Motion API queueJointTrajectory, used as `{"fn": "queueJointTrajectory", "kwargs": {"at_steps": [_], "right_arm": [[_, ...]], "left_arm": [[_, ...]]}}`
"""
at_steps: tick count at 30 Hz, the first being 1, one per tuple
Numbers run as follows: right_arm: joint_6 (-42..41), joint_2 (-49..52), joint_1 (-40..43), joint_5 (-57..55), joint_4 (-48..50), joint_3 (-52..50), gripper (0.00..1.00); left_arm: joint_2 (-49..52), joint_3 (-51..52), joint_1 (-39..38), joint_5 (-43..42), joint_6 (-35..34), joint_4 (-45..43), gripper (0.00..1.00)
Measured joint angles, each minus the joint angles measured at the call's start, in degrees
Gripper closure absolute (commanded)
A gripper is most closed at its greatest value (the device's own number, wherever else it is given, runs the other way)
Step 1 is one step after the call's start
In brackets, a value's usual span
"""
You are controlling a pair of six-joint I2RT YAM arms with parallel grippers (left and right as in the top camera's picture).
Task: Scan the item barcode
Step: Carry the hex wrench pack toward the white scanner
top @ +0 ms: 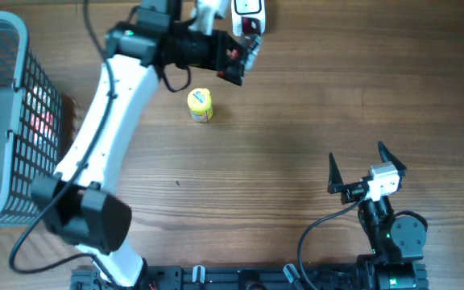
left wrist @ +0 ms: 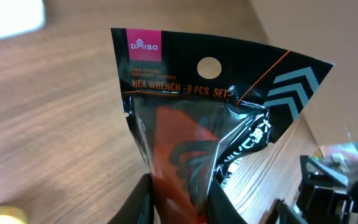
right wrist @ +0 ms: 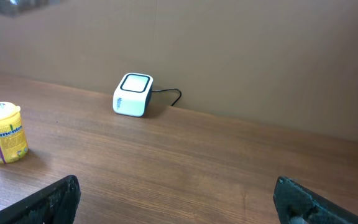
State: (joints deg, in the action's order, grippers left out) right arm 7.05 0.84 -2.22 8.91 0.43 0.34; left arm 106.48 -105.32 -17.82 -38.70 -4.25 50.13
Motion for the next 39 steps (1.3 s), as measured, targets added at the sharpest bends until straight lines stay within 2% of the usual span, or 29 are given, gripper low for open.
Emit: {"fn": "queueJointTrajectory", "kwargs": {"at_steps": [1, 8, 16, 21, 27, 30, 31, 33, 35, 39], "right_arm": [[0.00, 0.00, 0.00, 0.00, 0.00, 0.00, 0.00], [0.00, 0.00, 0.00, 0.00, 0.00, 0.00, 0.00], [0.00, 0.00, 0.00, 0.00, 0.00, 0.00, 0.00], [0.00, 0.00, 0.00, 0.00, 0.00, 0.00, 0.00], [0.00, 0.00, 0.00, 0.00, 0.00, 0.00, 0.00], [0.00, 0.00, 0.00, 0.00, 0.00, 0.00, 0.00], [0.00, 0.00, 0.00, 0.00, 0.00, 0.00, 0.00], [0.00, 0.00, 0.00, 0.00, 0.00, 0.00, 0.00], [0.00, 0.00, 0.00, 0.00, 0.00, 0.00, 0.00], [0.00, 0.00, 0.00, 0.00, 0.00, 0.00, 0.00]], "left_arm": [[0.85, 0.00, -0.76, 0.09, 0.00, 0.00, 0.95], [5.31, 0.81, -5.49, 5.31, 0.00, 0.24, 0.94], [11.21, 6.58, -11.91, 20.63, -0.17, 0.33, 0.93], [11.69, 10.93, -13.84, 26.88, -0.20, -1.44, 0.92], [11.72, 18.93, -14.10, 31.82, -0.22, -6.97, 0.84], [11.72, 23.63, -14.10, 32.46, -0.33, -9.97, 0.74], [11.19, 24.65, -14.10, 32.68, -0.48, -11.08, 0.64], [10.67, 26.29, -14.10, 32.72, -0.48, -12.24, 0.28], [10.64, 27.54, -14.19, 32.26, -0.63, -12.31, 0.00], [9.94, 27.69, -14.49, 32.70, -0.76, -12.46, 0.00]]}}
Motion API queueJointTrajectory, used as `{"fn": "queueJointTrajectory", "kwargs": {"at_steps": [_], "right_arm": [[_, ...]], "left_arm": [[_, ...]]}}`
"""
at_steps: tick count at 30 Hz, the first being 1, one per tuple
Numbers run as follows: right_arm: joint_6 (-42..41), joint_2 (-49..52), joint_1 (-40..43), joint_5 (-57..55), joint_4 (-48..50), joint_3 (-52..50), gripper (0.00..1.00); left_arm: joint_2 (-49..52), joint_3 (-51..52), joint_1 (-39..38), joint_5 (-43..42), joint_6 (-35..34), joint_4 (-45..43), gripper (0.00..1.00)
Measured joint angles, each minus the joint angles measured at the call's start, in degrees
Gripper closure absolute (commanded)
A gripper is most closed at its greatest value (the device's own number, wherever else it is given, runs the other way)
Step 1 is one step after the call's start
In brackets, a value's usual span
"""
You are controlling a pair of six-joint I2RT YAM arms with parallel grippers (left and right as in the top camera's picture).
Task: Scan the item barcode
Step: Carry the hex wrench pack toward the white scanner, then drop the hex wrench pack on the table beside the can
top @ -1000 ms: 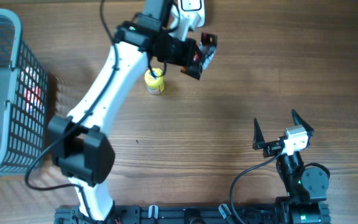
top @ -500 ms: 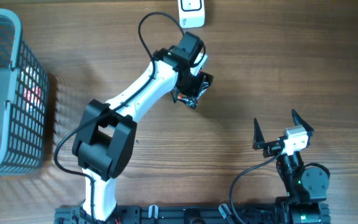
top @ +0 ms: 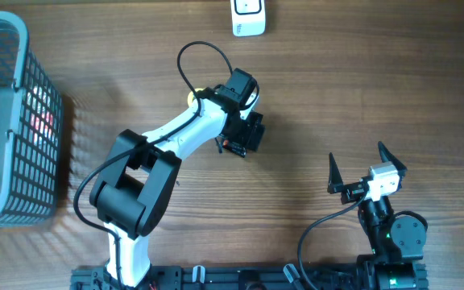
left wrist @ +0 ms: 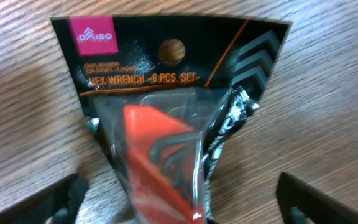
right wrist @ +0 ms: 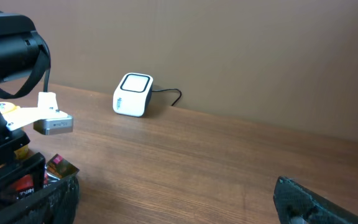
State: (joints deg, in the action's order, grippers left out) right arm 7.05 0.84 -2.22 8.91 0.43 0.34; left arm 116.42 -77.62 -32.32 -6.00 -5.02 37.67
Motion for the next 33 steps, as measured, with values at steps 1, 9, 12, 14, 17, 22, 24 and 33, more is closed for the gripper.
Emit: {"fn": "queueJointTrajectory", "kwargs": {"at_steps": [1, 9, 12, 14, 17, 22, 24, 33], "right_arm": [[0.00, 0.00, 0.00, 0.00, 0.00, 0.00, 0.00], [0.00, 0.00, 0.00, 0.00, 0.00, 0.00, 0.00], [0.00, 0.00, 0.00, 0.00, 0.00, 0.00, 0.00], [0.00, 0.00, 0.00, 0.00, 0.00, 0.00, 0.00], [0.00, 0.00, 0.00, 0.00, 0.00, 0.00, 0.00], [0.00, 0.00, 0.00, 0.00, 0.00, 0.00, 0.00], [0.00, 0.00, 0.00, 0.00, 0.00, 0.00, 0.00], [0.00, 0.00, 0.00, 0.00, 0.00, 0.00, 0.00]], "left_arm": [[-0.04, 0.02, 0.00, 0.17, 0.02, 0.13, 0.00], [-5.62, 2.47, -0.74, 0.61, -0.02, 3.15, 0.00], [-14.43, 2.56, -1.79, 0.59, -0.02, 2.82, 0.00], [-20.22, 2.49, -2.25, 0.59, -0.02, 2.49, 0.00], [-27.80, 2.45, -2.95, 0.61, -0.02, 2.36, 0.00], [-36.57, 2.47, -1.66, 4.79, -1.36, 1.42, 0.00], [-42.60, 2.47, 2.40, 10.03, -3.78, 0.55, 0.00], [-60.67, 2.45, 36.00, 25.20, -13.42, -4.11, 0.00]]}}
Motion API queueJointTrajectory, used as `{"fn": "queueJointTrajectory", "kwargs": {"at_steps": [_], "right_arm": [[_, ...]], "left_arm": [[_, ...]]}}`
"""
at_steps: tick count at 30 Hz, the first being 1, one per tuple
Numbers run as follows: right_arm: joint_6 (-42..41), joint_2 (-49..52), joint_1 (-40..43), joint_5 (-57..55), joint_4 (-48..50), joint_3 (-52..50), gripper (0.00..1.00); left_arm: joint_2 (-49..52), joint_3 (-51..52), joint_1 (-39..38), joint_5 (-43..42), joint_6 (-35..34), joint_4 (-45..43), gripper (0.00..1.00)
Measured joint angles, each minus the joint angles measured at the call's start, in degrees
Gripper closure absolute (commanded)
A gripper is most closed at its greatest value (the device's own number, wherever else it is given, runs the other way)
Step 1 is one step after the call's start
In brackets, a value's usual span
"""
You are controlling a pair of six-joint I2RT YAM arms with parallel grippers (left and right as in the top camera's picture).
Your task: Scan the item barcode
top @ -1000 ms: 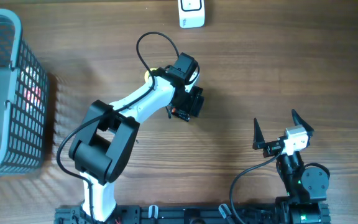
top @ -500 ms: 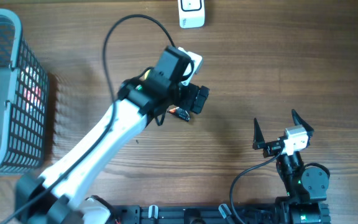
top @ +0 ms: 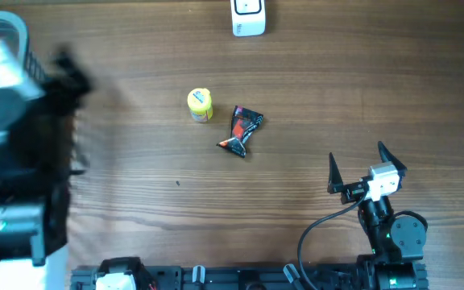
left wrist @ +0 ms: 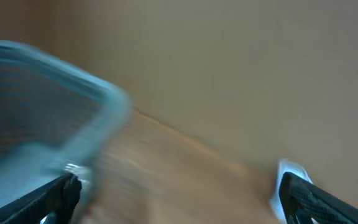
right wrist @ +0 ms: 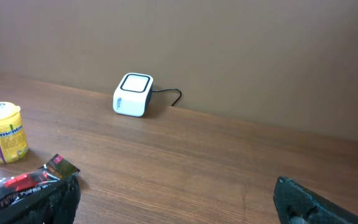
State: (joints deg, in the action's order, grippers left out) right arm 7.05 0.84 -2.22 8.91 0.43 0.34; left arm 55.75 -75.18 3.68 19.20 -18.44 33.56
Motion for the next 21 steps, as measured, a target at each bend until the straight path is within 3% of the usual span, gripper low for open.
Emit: {"fn": "queueJointTrajectory", "kwargs": {"at_steps": [5, 10, 14, 21], "right_arm": [[0.00, 0.00, 0.00, 0.00, 0.00, 0.00, 0.00], [0.00, 0.00, 0.00, 0.00, 0.00, 0.00, 0.00], [0.00, 0.00, 0.00, 0.00, 0.00, 0.00, 0.00], [0.00, 0.00, 0.00, 0.00, -0.02, 0.00, 0.00]], "left_arm": [[0.68, 0.00, 20.87, 1.29, -3.50, -0.57, 0.00], [6.95, 0.00, 32.92, -3.17, -5.05, -0.63, 0.00], [15.28, 0.00, 38.14, -5.90, -7.89, -1.51, 0.00], [30.16, 0.00, 40.04, -9.60, -10.84, -2.27, 0.00]]}}
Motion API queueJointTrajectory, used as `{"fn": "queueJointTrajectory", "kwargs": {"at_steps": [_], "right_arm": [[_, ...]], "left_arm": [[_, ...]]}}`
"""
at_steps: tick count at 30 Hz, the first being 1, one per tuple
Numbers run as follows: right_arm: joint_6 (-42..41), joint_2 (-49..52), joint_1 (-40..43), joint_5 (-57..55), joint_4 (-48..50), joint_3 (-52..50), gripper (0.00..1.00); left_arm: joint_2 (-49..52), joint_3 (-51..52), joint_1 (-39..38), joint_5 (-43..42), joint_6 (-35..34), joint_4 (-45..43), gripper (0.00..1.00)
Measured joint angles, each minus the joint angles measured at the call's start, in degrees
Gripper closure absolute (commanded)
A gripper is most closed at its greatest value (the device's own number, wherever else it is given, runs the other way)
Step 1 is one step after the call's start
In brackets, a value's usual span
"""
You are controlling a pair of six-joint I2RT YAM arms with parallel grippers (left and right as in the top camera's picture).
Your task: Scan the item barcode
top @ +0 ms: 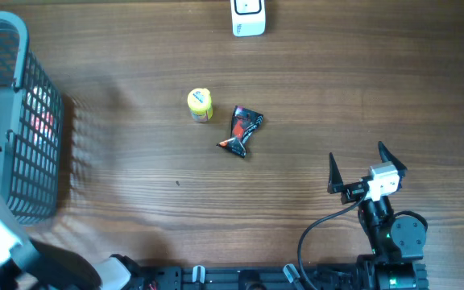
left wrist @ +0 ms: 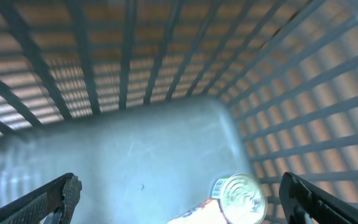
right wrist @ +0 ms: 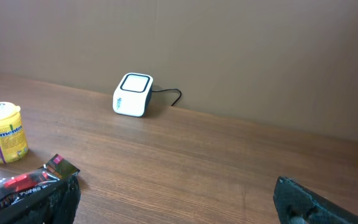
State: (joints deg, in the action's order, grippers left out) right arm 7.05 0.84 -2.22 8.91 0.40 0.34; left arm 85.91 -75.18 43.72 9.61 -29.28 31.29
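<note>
Seen through the left wrist camera, my left gripper (left wrist: 180, 205) is open and looks straight down into the grey mesh basket (left wrist: 166, 68). On the basket floor, between the fingertips and nearer the right one, lies a can (left wrist: 238, 196) with a silver top and a red and white label. From overhead the basket (top: 31, 60) stands at the far left. The white scanner (top: 248, 18) sits at the back edge. A black hex wrench pack (top: 242, 130) lies mid-table beside a yellow can (top: 200, 105). My right gripper (top: 357, 173) rests open at the front right, holding nothing.
The right wrist camera shows the scanner (right wrist: 133, 94) against the brown back wall, with its cable trailing right. The yellow can (right wrist: 2, 132) and the hex wrench pack (right wrist: 27, 183) lie at the left of that view. My left arm crosses the basket's front corner.
The left wrist view was a blur of the basket rim and the back wall; now it is steady and faces down into the basket above a can. Pack, yellow can and right arm unchanged.
First my left gripper held the hex wrench pack up near the scanner. Then it stood open over the pack, which lay on the table right of the yellow can. After that the arm was at the basket, and now the open gripper is over a can inside it.
</note>
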Motion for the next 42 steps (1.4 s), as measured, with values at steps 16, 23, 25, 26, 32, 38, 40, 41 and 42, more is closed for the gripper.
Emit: {"fn": "queueJointTrajectory", "kwargs": {"at_steps": [16, 23, 25, 26, 32, 38, 40, 41, 42], "right_arm": [[0.00, 0.00, 0.00, 0.00, 0.02, 0.00, 0.00], [0.00, 0.00, 0.00, 0.00, 0.02, 0.00, 0.00], [0.00, 0.00, 0.00, 0.00, 0.02, 0.00, 0.00], [0.00, 0.00, 0.00, 0.00, 0.02, 0.00, 0.00], [0.00, 0.00, 0.00, 0.00, 0.02, 0.00, 0.00], [0.00, 0.00, 0.00, 0.00, 0.02, 0.00, 0.00], [0.00, 0.00, 0.00, 0.00, 0.02, 0.00, 0.00], [0.00, 0.00, 0.00, 0.00, 0.00, 0.00, 0.00], [0.00, 0.00, 0.00, 0.00, 0.00, 0.00, 0.00]], "left_arm": [[15.69, 0.02, 0.09, -20.61, 9.99, 1.05, 0.00], [15.69, 0.02, 0.07, -26.56, 17.68, 3.15, 0.00], [15.69, 0.02, 0.09, -26.95, 19.69, 3.17, 0.00], [15.69, 0.02, 0.15, -27.10, 20.79, 3.08, 0.00], [15.91, 0.02, 0.07, -25.66, 26.16, 2.29, 0.00], [20.11, 0.00, -0.90, -24.20, 29.68, 0.70, 0.00], [22.27, 0.00, -1.18, -23.87, 30.08, 0.07, 0.00], [23.32, 0.00, -1.29, -23.82, 30.23, -0.07, 0.00], [24.00, 0.00, -1.38, -23.80, 30.32, -0.07, 0.00]]}}
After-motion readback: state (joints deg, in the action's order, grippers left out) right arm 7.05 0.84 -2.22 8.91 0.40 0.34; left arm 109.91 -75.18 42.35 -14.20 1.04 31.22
